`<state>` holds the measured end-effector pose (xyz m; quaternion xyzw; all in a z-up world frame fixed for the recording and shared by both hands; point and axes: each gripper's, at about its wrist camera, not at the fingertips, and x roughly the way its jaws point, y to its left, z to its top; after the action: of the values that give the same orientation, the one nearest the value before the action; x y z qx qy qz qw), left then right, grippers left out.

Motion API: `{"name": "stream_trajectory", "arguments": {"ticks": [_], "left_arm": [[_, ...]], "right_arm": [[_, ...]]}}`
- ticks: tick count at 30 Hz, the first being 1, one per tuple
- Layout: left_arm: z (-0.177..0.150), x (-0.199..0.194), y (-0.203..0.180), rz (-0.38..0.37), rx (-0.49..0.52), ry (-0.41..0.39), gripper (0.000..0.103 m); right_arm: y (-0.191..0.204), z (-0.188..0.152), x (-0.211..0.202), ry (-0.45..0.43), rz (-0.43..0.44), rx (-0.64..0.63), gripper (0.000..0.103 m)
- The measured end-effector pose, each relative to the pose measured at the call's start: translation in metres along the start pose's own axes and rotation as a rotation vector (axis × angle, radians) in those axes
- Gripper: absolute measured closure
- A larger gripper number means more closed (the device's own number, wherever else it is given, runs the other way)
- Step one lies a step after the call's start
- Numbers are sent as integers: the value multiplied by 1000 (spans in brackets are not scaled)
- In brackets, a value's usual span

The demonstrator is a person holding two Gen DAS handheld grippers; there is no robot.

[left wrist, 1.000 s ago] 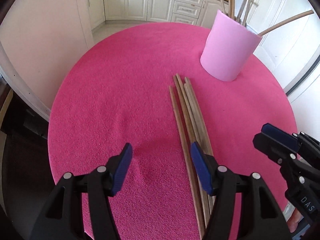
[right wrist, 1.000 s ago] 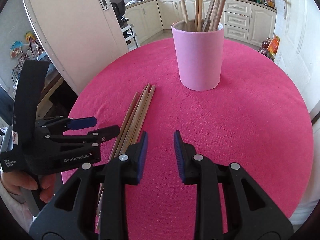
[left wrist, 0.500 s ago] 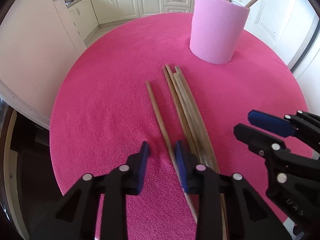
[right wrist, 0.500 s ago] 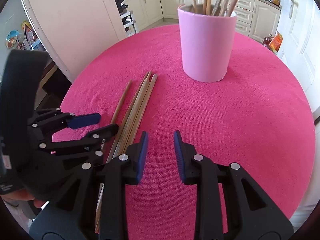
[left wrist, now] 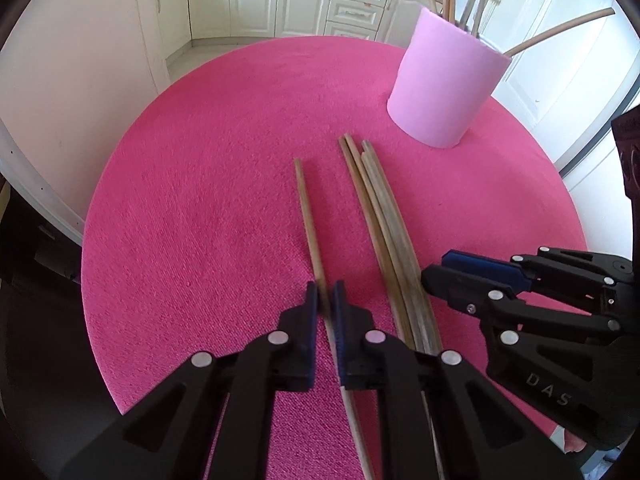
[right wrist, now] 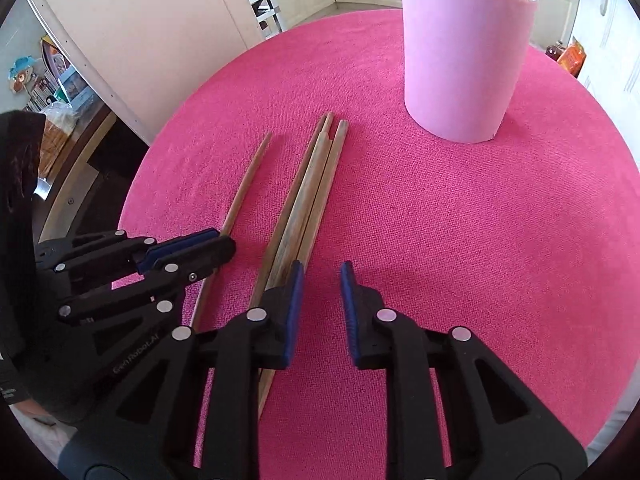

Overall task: Organize utensils
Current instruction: 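Move both open tools back over the chopstick pile, then close the right tool on a chopstick while the left tool grasps another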

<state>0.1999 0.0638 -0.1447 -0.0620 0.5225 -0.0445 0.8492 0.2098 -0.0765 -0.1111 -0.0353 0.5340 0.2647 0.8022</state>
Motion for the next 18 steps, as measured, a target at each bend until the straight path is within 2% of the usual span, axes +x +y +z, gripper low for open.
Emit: {"name": "stream_trajectory", "arguments": {"ticks": [8,18], "left_arm": [[-5,0,19,-66,-50,-6,95],[-4,0,21,-78,-63,-10,95]], "right_arm": [[13,6,6,22,-34,-28,87],[24,13,14,60,-86,-81,89]]}}
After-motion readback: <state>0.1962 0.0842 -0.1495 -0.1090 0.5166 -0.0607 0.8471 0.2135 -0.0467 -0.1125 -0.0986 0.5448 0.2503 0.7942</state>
